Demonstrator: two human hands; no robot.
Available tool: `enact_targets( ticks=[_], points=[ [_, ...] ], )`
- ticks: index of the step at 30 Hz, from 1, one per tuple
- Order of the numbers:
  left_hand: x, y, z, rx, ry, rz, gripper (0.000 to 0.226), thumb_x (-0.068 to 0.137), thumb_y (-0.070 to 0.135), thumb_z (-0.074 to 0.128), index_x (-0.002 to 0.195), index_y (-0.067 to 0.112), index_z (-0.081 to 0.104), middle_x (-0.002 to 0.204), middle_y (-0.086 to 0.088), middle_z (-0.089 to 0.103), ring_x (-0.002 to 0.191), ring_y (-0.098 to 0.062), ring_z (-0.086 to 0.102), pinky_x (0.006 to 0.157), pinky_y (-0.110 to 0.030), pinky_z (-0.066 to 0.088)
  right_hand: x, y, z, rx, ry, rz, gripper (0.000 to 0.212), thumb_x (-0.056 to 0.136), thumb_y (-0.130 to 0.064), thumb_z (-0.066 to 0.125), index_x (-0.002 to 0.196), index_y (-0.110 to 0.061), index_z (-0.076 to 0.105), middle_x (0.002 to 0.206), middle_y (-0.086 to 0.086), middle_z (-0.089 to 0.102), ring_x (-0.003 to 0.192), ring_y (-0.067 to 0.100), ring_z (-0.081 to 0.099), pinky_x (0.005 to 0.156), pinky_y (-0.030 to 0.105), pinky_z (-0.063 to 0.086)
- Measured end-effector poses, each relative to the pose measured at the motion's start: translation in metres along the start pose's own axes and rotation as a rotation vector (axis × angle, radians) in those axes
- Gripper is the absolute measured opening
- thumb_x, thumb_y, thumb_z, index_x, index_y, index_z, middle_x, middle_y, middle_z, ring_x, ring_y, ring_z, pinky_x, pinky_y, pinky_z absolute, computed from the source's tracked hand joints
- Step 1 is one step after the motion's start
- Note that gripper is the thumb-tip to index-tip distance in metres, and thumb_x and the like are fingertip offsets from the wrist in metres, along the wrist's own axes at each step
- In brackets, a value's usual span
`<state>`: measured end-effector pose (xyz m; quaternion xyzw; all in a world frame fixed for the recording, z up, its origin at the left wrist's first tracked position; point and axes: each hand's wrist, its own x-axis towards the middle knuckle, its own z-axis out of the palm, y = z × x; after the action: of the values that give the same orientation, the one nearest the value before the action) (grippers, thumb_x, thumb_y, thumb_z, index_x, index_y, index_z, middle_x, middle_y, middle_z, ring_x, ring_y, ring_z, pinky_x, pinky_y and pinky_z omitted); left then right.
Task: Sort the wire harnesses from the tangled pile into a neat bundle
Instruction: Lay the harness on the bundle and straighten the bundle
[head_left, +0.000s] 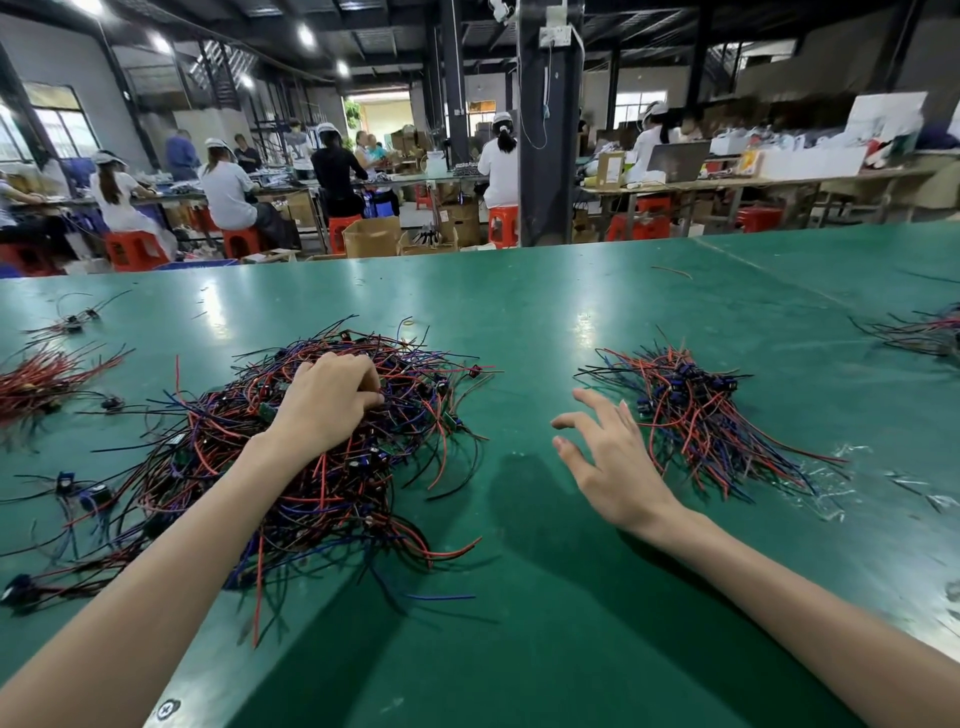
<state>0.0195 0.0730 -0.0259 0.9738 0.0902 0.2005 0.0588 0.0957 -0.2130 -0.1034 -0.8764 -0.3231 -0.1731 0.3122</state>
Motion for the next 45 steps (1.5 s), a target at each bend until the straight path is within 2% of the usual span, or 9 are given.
enact_targets(
  ticks=[7,13,16,21,27,32,36,39,45],
  points=[
    [0.001,-0.004,0.002,-0.336,0.039,-0.102,0.013,0.096,0.010,0.051,0.087,0.016,0.058,0.090,-0.002,0.070,0.083,-0.021,0.060,0.081,-0.038,0.047,0.000,0.000,0.002,0.008,0.000,-0.024,0.024,0.097,-0.025,0.050,0.117,-0.015,0.059,0.149,0.008,0.032,0.141,0.020,0.023,0.117,0.031,-0.005],
    [0.007,-0.011,-0.004,0.191,-0.363,0.034,0.024,0.084,0.024,0.069,0.107,0.027,0.062,0.111,0.008,0.061,0.112,-0.017,0.052,0.100,-0.038,0.036,0.000,0.000,0.004,0.014,-0.005,-0.016,0.024,0.096,-0.023,0.052,0.116,-0.015,0.060,0.148,0.009,0.034,0.140,0.021,0.025,0.115,0.028,-0.007],
    [0.008,-0.010,0.000,0.245,-0.236,0.101,0.023,0.082,0.032,0.070,0.103,0.023,0.063,0.101,0.006,0.062,0.105,-0.018,0.053,0.094,-0.037,0.035,-0.001,0.000,0.004,0.016,-0.013,-0.011,0.023,0.096,-0.023,0.052,0.116,-0.015,0.059,0.148,0.009,0.035,0.140,0.021,0.025,0.115,0.028,-0.007],
    [0.003,-0.009,-0.003,-0.296,0.066,0.051,0.015,0.086,0.011,0.067,0.100,0.013,0.060,0.084,-0.002,0.069,0.077,-0.018,0.062,0.075,-0.032,0.047,-0.001,-0.001,0.004,0.022,-0.020,-0.013,0.023,0.096,-0.024,0.051,0.116,-0.016,0.059,0.148,0.008,0.035,0.140,0.021,0.024,0.116,0.029,-0.006],
    [0.005,0.012,-0.017,-0.248,0.502,0.195,0.023,0.082,-0.001,0.067,0.104,0.005,0.064,0.090,-0.012,0.071,0.089,-0.031,0.064,0.090,-0.048,0.044,-0.003,-0.003,0.004,0.024,-0.029,-0.018,0.023,0.096,-0.023,0.051,0.116,-0.016,0.060,0.146,0.007,0.037,0.139,0.019,0.025,0.114,0.027,-0.008],
    [0.005,0.046,-0.029,-0.290,0.618,0.333,0.024,0.082,0.006,0.069,0.105,0.001,0.062,0.093,-0.013,0.070,0.088,-0.028,0.065,0.082,-0.048,0.050,-0.001,-0.006,0.001,0.060,-0.020,-0.023,0.021,0.096,-0.020,0.052,0.115,-0.014,0.061,0.141,0.005,0.043,0.137,0.017,0.029,0.117,0.028,-0.003],
    [-0.008,0.079,-0.013,-0.403,0.513,0.414,0.023,0.083,0.007,0.069,0.105,0.003,0.063,0.095,-0.009,0.071,0.086,-0.021,0.067,0.076,-0.038,0.054,-0.001,-0.013,-0.007,0.329,-0.031,-0.032,0.016,0.091,-0.015,0.061,0.107,-0.014,0.064,0.123,0.004,0.058,0.121,0.014,0.048,0.108,0.024,0.029],
    [-0.019,0.094,0.011,-0.488,0.399,0.410,0.022,0.083,0.004,0.068,0.104,0.007,0.065,0.092,-0.004,0.071,0.081,-0.019,0.065,0.074,-0.035,0.052,-0.001,-0.025,-0.015,0.802,-0.162,0.123,0.020,0.084,-0.024,0.065,0.103,-0.018,0.063,0.106,0.004,0.065,0.098,0.010,0.060,0.091,0.020,0.044],
    [-0.039,0.111,0.048,-0.505,0.278,0.454,0.025,0.082,0.001,0.065,0.106,0.008,0.064,0.092,-0.003,0.067,0.080,-0.021,0.063,0.072,-0.030,0.048,0.002,-0.033,-0.019,1.294,-0.177,0.340,0.032,0.076,-0.025,0.061,0.101,-0.005,0.060,0.080,0.009,0.068,0.063,0.017,0.064,0.063,0.027,0.055]
  ],
)
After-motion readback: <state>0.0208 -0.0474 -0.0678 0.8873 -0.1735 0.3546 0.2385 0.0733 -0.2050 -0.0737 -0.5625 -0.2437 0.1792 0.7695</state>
